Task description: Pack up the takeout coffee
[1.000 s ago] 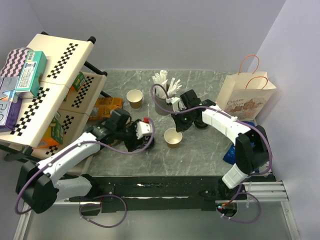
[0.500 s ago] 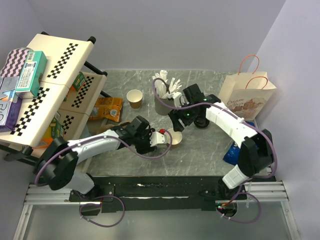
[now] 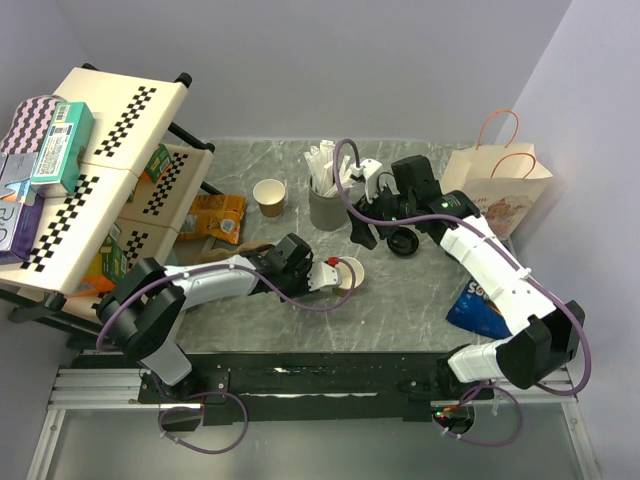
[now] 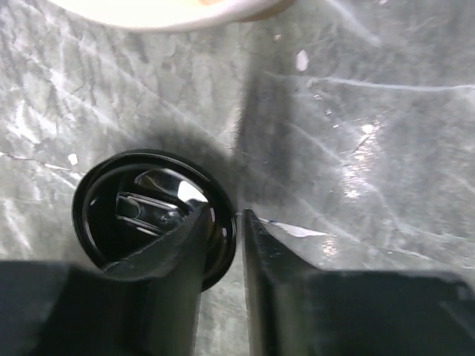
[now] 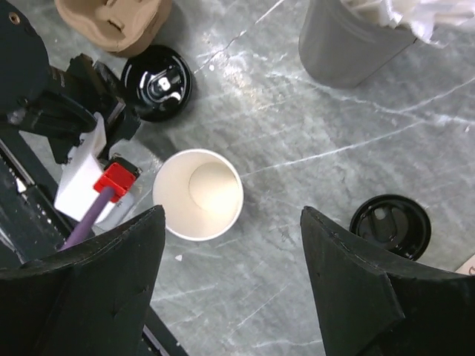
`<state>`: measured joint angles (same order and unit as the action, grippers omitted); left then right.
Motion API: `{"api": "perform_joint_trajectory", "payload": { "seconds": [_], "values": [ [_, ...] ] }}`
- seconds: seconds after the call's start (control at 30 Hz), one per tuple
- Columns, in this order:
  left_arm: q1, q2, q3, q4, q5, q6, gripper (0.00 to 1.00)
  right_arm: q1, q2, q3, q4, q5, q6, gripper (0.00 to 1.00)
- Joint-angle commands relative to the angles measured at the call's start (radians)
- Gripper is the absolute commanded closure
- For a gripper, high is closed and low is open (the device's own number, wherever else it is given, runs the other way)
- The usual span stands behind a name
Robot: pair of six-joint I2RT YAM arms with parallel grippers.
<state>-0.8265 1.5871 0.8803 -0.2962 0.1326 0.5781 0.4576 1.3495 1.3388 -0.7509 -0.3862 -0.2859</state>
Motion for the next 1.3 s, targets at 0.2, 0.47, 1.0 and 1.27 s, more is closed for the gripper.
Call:
{"api": "perform_joint_trajectory", "payload": {
  "seconds": [0.2,0.47,1.0,1.27],
  "values": [
    [-0.003,-0.030,0.080,-0.102,0.039,-0.055,0.92,-0.022,-0.013,0.040,0.025,-0.020,-0.013,0.20],
    [0.076,-0.153,0.173,-0.260,0.311,-0.106,0.99,-0.034,-0.087,0.027,0.019,-0.132,-0.120,0.18],
    [0.276,0.134,0.696,-0.898,0.924,0.222,0.99,0.055,-0.340,-0.220,0.027,-0.318,-0.712,0.13],
    [0.262,0.188,0.750,-1.025,0.978,0.282,0.99,0.226,-0.311,-0.282,0.119,-0.217,-0.895,0.16]
  ]
}}
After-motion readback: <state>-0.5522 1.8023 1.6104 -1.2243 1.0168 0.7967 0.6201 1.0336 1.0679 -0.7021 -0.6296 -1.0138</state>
